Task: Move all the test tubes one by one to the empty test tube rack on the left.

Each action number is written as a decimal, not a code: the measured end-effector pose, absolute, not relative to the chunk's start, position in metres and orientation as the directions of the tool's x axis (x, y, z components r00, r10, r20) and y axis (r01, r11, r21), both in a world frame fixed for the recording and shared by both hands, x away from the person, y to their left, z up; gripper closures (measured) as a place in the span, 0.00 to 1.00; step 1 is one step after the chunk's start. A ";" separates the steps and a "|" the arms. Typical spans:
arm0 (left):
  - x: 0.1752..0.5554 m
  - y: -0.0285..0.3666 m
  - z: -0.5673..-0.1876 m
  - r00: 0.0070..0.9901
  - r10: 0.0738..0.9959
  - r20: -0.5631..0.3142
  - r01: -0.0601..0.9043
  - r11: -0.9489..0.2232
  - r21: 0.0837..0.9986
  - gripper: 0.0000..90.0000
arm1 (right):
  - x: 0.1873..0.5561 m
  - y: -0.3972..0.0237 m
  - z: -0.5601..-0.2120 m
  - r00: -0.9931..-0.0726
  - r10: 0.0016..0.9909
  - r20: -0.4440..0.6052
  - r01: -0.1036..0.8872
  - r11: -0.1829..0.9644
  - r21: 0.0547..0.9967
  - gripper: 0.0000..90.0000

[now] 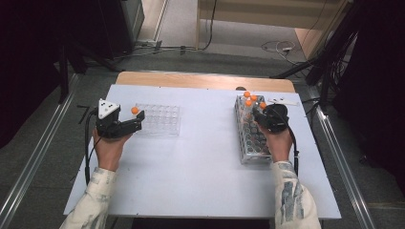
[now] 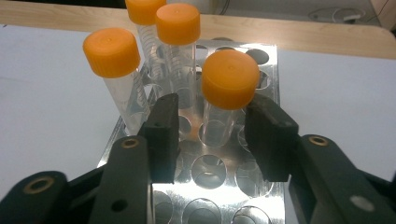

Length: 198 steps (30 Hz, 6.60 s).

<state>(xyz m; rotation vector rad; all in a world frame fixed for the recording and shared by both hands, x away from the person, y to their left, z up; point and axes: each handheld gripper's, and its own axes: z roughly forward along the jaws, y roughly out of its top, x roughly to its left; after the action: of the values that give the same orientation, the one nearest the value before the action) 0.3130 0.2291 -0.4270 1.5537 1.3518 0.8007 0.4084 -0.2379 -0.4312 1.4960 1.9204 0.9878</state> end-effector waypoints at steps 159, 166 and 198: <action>0.287 0.149 -0.417 0.500 0.857 -0.124 0.367 -0.080 0.927 0.17 | 0.327 -0.054 -0.435 -0.726 0.688 -0.005 0.386 0.413 0.825 0.80; 0.285 0.142 -0.419 0.538 0.836 -0.109 0.365 -0.115 0.924 0.23 | 0.318 -0.035 -0.440 -0.762 0.648 -0.015 0.360 0.442 0.822 0.80; 0.286 0.133 -0.426 0.616 0.785 -0.068 0.362 -0.204 0.910 0.77 | 0.315 -0.023 -0.441 -0.781 0.624 -0.002 0.358 0.451 0.817 0.79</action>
<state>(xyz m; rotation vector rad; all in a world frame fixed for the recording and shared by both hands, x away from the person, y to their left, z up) 0.2857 0.1331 -0.4257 1.8054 0.9284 0.5115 0.3145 -0.0235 -0.4412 0.8406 2.4031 1.2449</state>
